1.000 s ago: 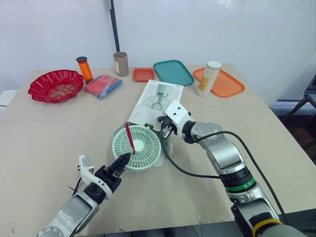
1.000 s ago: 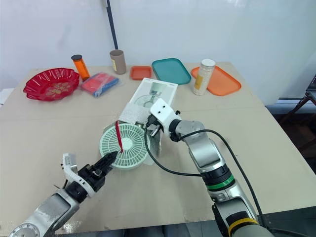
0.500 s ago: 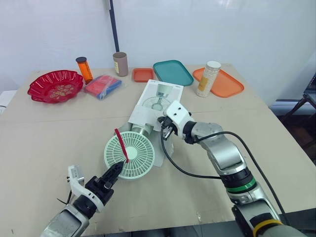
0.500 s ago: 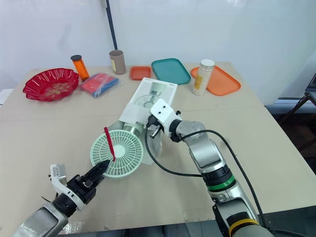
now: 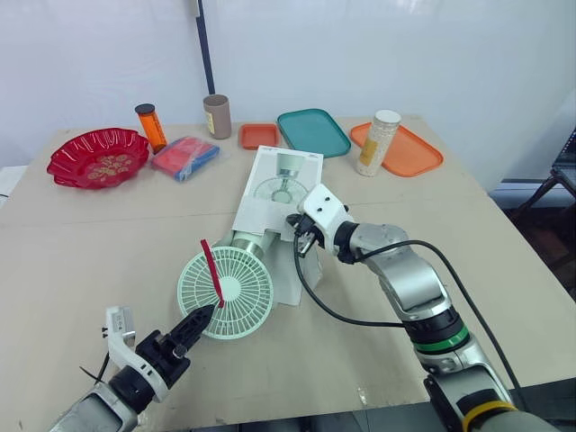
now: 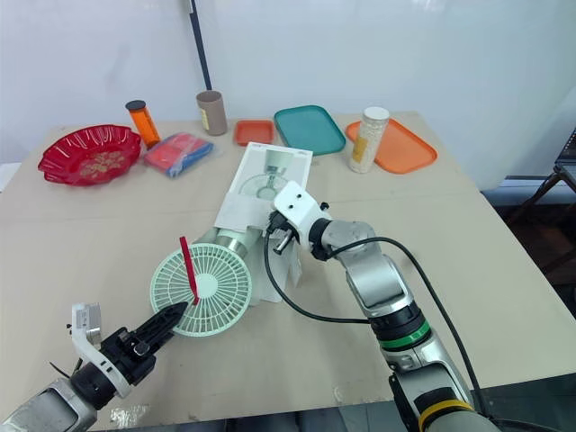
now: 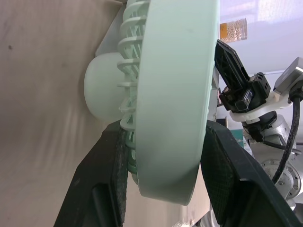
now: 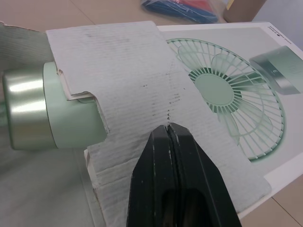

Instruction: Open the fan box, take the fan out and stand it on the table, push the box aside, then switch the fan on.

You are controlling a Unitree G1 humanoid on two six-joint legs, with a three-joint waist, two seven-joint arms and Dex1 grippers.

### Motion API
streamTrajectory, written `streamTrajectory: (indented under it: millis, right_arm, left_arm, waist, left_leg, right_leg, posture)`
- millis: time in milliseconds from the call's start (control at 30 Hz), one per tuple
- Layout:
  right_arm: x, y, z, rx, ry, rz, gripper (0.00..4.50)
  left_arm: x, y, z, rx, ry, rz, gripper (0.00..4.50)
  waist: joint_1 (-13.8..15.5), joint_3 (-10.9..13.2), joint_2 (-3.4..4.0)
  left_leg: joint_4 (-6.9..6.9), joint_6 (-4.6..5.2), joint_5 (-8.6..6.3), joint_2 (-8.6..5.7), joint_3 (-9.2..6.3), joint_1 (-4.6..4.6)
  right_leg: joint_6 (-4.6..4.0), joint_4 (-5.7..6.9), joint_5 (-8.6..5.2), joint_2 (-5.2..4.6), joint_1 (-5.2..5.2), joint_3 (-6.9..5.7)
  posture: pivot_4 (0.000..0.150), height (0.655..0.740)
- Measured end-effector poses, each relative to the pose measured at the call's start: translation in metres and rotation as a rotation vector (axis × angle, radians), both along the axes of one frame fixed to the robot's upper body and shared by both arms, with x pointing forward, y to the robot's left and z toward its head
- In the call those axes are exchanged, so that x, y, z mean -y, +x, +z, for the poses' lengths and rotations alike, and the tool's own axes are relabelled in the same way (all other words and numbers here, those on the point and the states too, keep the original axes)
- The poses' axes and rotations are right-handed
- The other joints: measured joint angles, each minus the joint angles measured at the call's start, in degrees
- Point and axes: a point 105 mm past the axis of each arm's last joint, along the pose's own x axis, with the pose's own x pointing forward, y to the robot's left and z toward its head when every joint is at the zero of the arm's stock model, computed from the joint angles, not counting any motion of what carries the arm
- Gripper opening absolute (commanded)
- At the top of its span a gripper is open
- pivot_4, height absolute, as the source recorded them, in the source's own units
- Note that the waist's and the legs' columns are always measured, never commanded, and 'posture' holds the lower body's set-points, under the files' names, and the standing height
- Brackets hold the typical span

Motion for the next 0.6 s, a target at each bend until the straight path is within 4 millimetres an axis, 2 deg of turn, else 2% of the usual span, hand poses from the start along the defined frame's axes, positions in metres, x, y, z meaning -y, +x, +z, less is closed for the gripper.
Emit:
streamTrajectory:
  millis: [400, 600]
  right_arm:
    - [-0.001, -0.002, 0.000, 0.001, 0.001, 0.006, 0.00]
    - [-0.001, -0.002, 0.000, 0.000, 0.000, 0.005, 0.00]
  left_arm:
    - [0.007, -0.018, -0.009, -0.039, -0.055, 0.001, 1.67]
    - [0.008, -0.019, -0.011, -0.028, -0.050, 0.002, 1.67]
  waist:
    - [-0.05, 0.03, 0.04]
    - [-0.05, 0.02, 0.10]
  left_leg:
    - [0.00, -0.01, -0.13, 0.14, 0.15, 0.09]
    - [0.00, -0.01, -0.16, 0.16, 0.16, 0.12]
  right_leg:
    - [-0.09, 0.00, -0.06, 0.07, 0.00, 0.02]
    - [-0.10, 0.00, -0.07, 0.08, 0.02, 0.01]
  posture:
    - [0.150, 0.7400]
    - [0.150, 0.7400]
